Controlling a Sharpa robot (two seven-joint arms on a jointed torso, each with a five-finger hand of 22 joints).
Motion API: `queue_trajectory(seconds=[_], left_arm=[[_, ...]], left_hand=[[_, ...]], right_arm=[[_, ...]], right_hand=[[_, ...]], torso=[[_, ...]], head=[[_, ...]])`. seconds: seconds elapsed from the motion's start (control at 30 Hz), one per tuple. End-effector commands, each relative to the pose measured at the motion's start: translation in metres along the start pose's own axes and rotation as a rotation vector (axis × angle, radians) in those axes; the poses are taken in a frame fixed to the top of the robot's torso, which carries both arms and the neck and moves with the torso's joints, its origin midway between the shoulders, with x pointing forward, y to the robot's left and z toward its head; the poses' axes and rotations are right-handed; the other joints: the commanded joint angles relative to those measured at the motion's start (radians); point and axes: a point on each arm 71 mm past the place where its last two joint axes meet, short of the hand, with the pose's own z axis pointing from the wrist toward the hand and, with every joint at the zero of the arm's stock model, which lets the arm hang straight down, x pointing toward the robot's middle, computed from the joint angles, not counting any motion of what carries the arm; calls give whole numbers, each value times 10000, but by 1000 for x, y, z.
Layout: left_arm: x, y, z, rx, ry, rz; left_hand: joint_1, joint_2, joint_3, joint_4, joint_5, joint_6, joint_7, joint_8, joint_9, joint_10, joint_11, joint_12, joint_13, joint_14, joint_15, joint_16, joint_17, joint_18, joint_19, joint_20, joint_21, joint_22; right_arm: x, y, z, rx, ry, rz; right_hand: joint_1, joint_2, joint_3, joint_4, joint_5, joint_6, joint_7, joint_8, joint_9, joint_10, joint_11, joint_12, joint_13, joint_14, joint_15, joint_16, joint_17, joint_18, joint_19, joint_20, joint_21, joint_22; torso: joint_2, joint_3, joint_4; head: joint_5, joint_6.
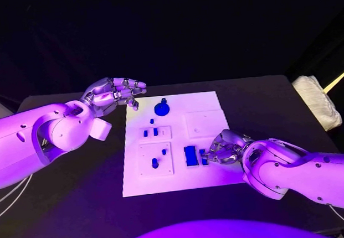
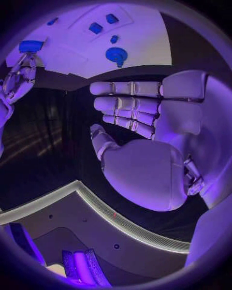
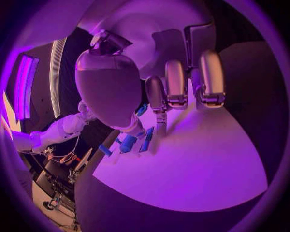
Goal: Assemble the parts on the task board
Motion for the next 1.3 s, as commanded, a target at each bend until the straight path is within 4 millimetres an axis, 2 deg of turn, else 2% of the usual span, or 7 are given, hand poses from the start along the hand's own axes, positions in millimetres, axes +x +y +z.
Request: queue_trajectory(seconds=[0.03, 0.2, 0.6, 0.73, 1.0, 1.1, 1.3], left_arm=[[2, -1, 0, 45, 191, -64], [2, -1, 0, 47, 197, -65], [3, -1, 1, 50, 206, -66], [3, -1, 1, 50, 205, -66], [3, 0, 2, 69, 187, -59], [3, 0, 3, 96, 171, -58], [-1, 0, 6, 198, -52, -62]], left_hand=[[9, 75, 31, 2, 19, -80, 135, 33, -11, -38, -25, 38, -13, -69, 4, 57, -12, 70, 82, 0, -36, -14], [6, 82, 39, 9, 20, -84, 135, 38, -12, -36, -26, 49, -18, -70, 4, 60, -17, 70, 83, 0, -37, -14], [27, 107, 63, 4, 26, -84, 132, 45, -13, -34, -29, 58, -23, -70, 0, 61, -21, 72, 85, -2, -35, -13], [27, 107, 63, 4, 26, -84, 132, 45, -13, -34, -29, 58, -23, -70, 0, 61, -21, 72, 85, -2, -35, -13], [27, 107, 63, 4, 26, -84, 132, 45, -13, -34, -29, 58, -23, -70, 0, 61, -21, 72, 85, -2, -35, -13], [34, 118, 76, 4, 25, -86, 133, 50, -14, -34, -29, 63, -27, -72, -1, 62, -25, 72, 86, -3, -33, -12], [15, 107, 68, 14, 16, -84, 137, 57, -14, -23, -27, 75, -29, -79, 4, 60, -30, 71, 83, -4, -35, -12]], right_arm=[[1, 1, 0, -303, 207, -285], [2, 0, 0, -394, 350, -537], [4, -2, 2, -426, 88, -911], [2, -1, 1, -643, -168, -689], [-5, 2, -2, -1491, -457, 144], [-14, 3, -2, -1741, -722, 429], [-36, 3, 5, -2357, -1339, 1305]], right_hand=[[434, -81, 96, -245, -251, -76, 29, 42, 6, 405, -57, -73, 1730, 982, -68, 18, 2447, -99, 1030, -56, -65, 2574], [1176, -317, 146, -703, -563, -82, 24, 31, -11, 380, -63, -140, 1712, 983, -74, 23, 2456, -100, 1030, -61, -63, 2574], [1522, -287, 214, -868, -555, -45, 23, 12, -37, 376, -69, -156, 1713, 981, -81, 18, 2448, -101, 1031, -72, -58, 2576], [1281, -252, 131, -662, -482, -44, 53, -24, -72, 372, -40, -174, 1709, 980, -56, 15, 2444, -95, 1025, -57, -87, 2568], [791, -355, -342, -106, 142, -228, 163, -121, -126, 217, 58, -548, 1568, 934, 24, -109, 2257, -13, 922, 12, -525, 2455], [573, -427, -830, 245, 652, -377, 225, -153, -124, 53, 115, -946, 1406, 877, 73, -259, 2042, 65, 821, 59, -946, 2346], [257, -148, -1870, 356, 658, -675, 317, -228, -117, -249, 200, -1634, 1108, 764, 143, -574, 1632, 264, 554, 132, -2073, 2042]], torso=[[-6, -1, -7], [-2, 2, -4], [-6, -5, -2], [-5, -5, -2], [-42, -15, -4], [-56, -25, 16], [-189, -91, 2]], head=[[4, -28], [3, -45], [10, -58], [9, -54], [12, 39], [4, 110], [-18, 308]])
